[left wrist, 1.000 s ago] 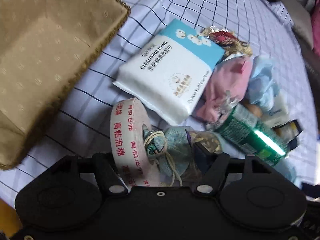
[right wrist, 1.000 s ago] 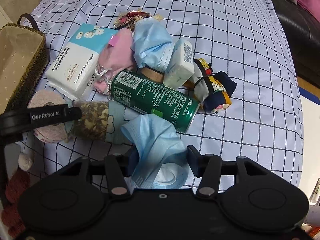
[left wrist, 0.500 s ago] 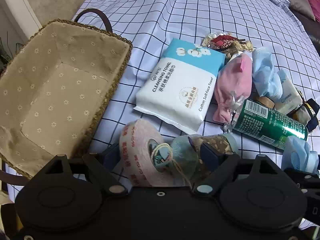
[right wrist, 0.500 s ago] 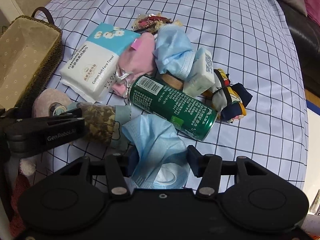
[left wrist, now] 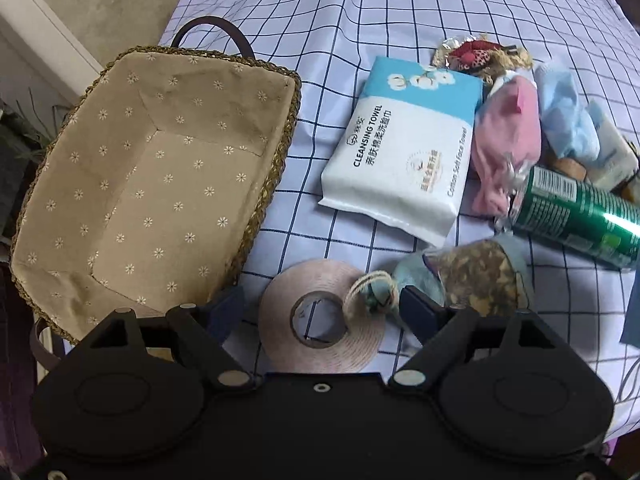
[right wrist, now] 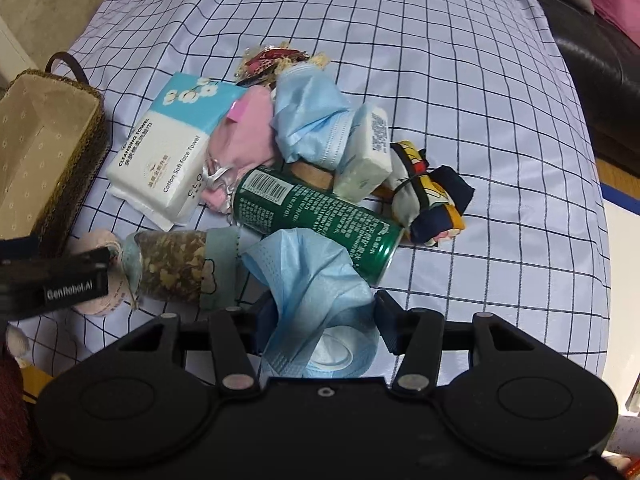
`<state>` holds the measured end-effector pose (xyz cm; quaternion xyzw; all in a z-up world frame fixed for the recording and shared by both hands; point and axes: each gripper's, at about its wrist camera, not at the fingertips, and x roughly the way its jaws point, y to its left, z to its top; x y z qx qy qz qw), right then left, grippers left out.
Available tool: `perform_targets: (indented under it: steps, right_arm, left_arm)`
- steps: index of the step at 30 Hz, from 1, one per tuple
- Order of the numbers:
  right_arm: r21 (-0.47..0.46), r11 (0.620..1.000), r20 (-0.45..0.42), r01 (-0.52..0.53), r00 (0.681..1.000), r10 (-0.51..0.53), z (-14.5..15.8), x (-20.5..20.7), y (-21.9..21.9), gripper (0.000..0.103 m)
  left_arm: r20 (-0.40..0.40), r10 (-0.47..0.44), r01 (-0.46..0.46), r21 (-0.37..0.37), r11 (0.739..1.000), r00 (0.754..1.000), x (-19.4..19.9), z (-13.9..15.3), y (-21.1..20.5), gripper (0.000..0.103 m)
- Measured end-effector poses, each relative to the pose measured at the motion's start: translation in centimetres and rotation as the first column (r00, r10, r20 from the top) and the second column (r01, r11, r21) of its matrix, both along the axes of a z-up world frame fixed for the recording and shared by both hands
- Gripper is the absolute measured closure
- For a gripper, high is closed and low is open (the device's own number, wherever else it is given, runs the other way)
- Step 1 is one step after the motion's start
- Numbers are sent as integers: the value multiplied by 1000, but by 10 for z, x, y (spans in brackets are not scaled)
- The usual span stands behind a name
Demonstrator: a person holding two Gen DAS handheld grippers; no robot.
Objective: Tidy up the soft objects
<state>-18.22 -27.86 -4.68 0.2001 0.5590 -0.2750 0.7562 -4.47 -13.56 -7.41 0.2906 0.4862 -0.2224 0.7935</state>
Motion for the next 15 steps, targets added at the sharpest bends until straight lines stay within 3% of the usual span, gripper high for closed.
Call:
perform_targets:
  steps: [5,11,15]
  right_arm:
    - [1,1000,4,0,1000,0,1,-1,0,51]
    - [1,1000,17,-12,1000,12,6,0,6,51]
    - [-2,1000,23,-18,1000,18,9,0,10,51]
  left_arm:
    - [15,-28,28,28,999,999,-12,-9,12,20]
    - [-37,31,-29,69,997,999,1,-35,17,20]
    - [-68,68,-66,30,997,995,9,-40,11,12]
